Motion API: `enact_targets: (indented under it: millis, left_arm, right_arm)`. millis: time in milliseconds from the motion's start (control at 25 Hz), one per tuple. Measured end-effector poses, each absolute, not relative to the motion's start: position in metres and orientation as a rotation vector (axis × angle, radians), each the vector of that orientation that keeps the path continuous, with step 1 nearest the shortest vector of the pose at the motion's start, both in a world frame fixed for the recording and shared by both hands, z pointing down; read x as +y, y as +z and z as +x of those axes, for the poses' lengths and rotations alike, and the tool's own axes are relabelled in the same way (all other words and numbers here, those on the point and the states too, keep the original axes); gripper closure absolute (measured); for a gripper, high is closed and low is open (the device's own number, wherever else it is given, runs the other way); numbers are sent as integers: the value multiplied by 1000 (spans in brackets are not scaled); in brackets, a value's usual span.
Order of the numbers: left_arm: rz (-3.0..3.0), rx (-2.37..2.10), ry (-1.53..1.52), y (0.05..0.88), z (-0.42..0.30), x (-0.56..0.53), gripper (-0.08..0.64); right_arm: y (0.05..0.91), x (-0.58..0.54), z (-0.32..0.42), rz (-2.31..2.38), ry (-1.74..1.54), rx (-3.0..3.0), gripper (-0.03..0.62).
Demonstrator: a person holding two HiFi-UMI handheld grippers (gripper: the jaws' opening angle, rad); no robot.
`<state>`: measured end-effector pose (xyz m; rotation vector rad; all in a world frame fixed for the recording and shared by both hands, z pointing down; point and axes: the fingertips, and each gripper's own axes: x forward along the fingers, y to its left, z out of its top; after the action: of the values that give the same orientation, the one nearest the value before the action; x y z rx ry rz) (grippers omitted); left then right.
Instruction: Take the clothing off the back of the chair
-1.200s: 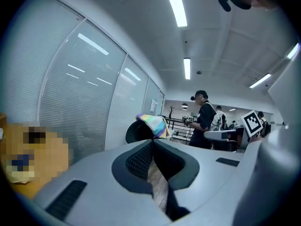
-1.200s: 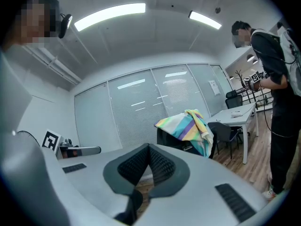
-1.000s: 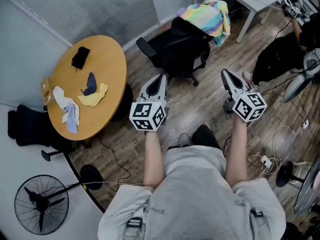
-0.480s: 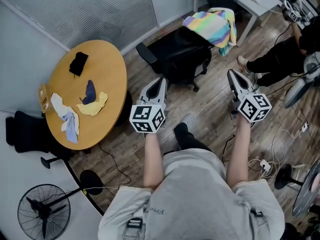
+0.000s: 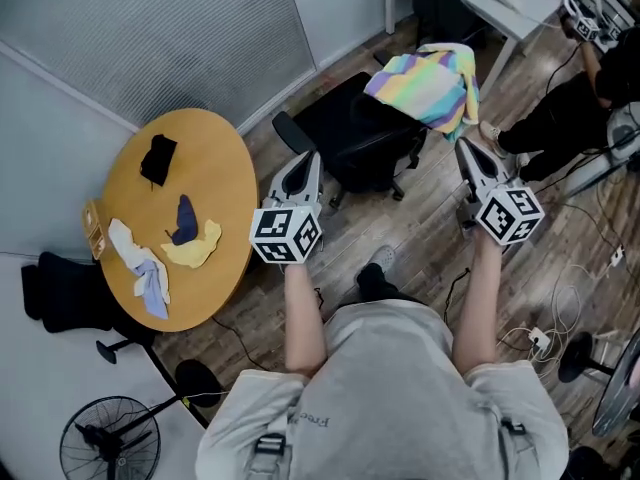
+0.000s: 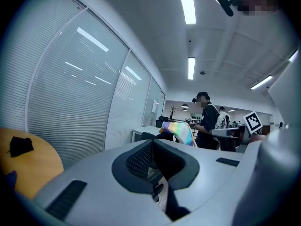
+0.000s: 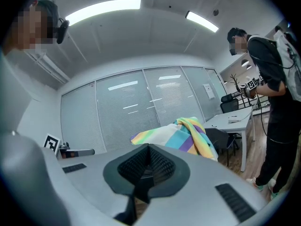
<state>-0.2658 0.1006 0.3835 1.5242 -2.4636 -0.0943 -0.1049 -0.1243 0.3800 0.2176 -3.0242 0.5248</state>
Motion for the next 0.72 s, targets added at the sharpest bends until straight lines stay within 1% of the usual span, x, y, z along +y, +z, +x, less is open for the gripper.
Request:
enact_targets:
  millis: [360, 480, 600, 720]
  left_arm:
    - [1566, -2454, -66, 374, -327, 45, 531]
    - [1581, -2458, -39, 369, -344, 29, 531]
    - [1613, -2453, -5, 362, -358, 11, 531]
    - [1700, -2414, 38, 357, -365, -11, 531]
  right_arm:
    - [373, -171, -131, 195, 441, -3079, 568]
    - [360, -196, -140, 288, 402, -3162, 569]
    - [353, -218, -150, 300, 435, -3197, 568]
    - [358, -228, -157, 258, 381, -3186, 568]
